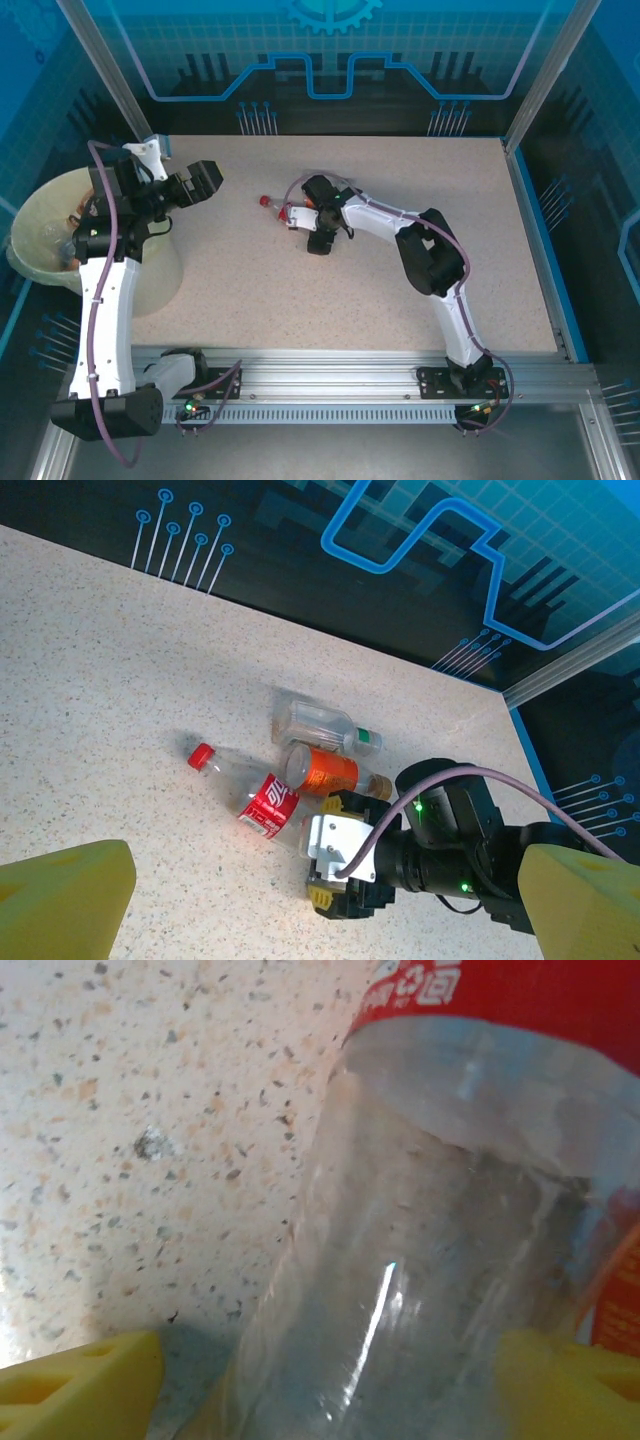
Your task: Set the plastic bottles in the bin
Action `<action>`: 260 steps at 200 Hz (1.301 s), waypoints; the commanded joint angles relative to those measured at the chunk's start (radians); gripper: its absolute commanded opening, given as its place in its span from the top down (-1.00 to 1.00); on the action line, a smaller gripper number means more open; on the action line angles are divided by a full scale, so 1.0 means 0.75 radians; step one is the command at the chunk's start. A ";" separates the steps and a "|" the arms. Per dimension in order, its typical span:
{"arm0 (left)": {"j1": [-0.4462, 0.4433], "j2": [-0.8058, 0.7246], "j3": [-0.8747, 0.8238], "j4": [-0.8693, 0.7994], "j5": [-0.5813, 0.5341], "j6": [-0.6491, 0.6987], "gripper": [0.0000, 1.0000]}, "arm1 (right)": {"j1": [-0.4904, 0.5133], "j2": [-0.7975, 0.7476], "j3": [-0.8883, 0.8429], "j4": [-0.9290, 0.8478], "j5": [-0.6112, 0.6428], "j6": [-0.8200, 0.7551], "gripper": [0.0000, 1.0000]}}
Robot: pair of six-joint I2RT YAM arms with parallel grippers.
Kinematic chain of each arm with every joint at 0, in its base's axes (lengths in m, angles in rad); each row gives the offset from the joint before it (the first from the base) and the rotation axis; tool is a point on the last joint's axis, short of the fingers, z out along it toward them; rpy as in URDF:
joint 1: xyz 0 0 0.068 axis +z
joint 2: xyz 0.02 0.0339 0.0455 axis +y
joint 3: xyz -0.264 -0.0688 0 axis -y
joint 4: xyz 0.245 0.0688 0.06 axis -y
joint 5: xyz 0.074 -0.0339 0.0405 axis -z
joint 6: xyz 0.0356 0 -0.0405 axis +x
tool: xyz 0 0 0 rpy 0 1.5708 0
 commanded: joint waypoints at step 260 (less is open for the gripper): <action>-0.418 0.130 -0.329 0.541 0.164 -0.331 -0.98 | 0.145 -1.061 -0.935 1.028 -0.460 1.516 0.12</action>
